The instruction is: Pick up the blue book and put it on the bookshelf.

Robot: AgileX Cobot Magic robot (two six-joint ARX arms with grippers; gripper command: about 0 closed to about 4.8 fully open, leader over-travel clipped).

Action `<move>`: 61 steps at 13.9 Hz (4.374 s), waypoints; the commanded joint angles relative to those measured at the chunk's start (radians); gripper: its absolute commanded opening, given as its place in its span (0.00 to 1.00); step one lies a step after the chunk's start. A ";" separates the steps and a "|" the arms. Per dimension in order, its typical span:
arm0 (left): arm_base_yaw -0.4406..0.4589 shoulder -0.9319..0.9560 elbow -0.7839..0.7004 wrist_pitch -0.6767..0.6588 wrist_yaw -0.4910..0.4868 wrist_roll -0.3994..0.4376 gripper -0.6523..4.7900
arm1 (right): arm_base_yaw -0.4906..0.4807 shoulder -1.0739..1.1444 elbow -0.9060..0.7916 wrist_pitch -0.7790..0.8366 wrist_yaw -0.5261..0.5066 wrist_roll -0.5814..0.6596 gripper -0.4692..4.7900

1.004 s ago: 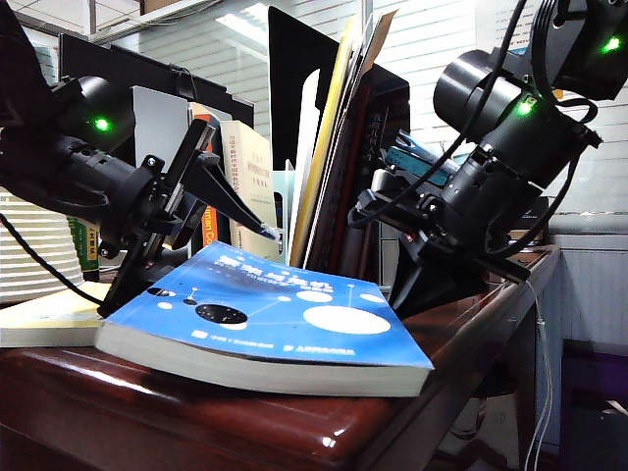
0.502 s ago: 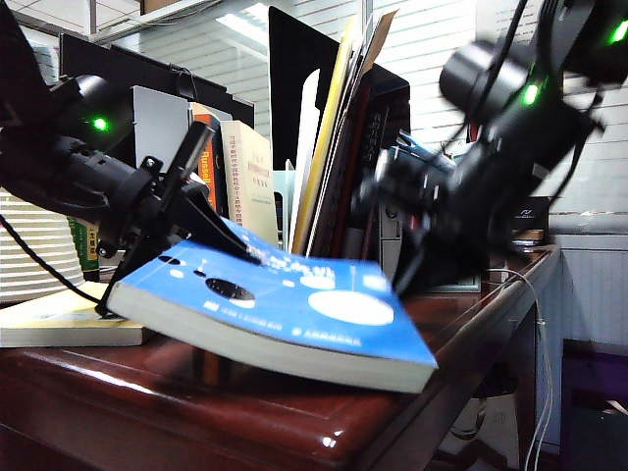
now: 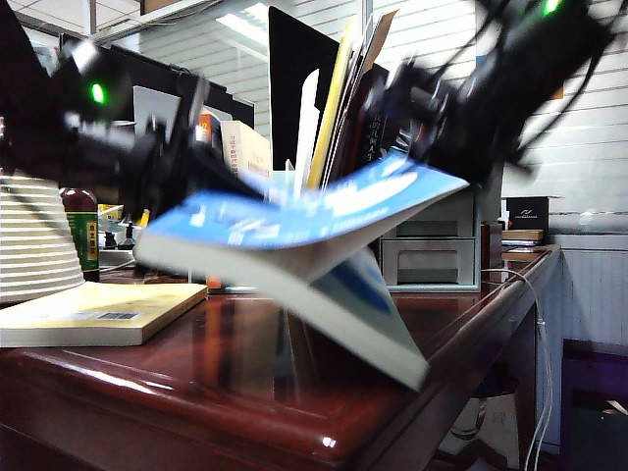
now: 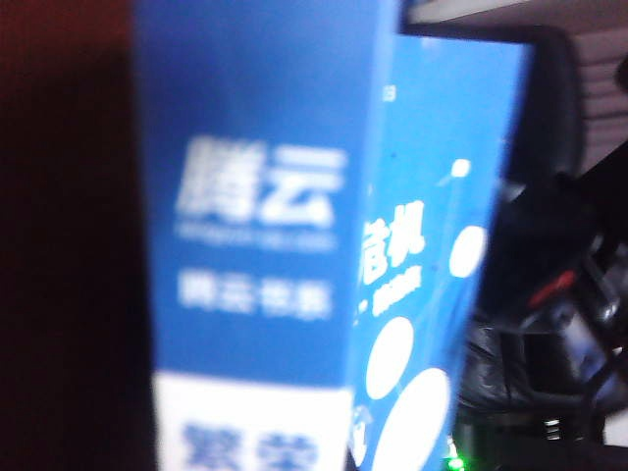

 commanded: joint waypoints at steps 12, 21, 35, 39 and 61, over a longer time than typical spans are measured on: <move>0.000 -0.439 0.085 0.577 -0.526 0.182 0.11 | 0.000 -0.338 0.003 0.147 0.455 -0.128 0.08; -0.001 -0.269 0.307 0.671 -0.970 0.338 0.11 | 0.002 -0.349 0.002 0.136 0.315 -0.124 0.08; -0.001 0.129 0.431 0.805 -1.154 0.332 0.11 | 0.002 -0.351 0.002 0.105 0.232 -0.124 0.08; -0.001 0.129 0.431 0.807 -1.224 0.350 0.11 | 0.002 -0.351 0.002 0.099 0.231 -0.124 0.08; -0.107 0.322 0.564 0.467 -1.227 0.644 0.41 | 0.002 -0.372 0.002 0.106 0.009 -0.124 0.08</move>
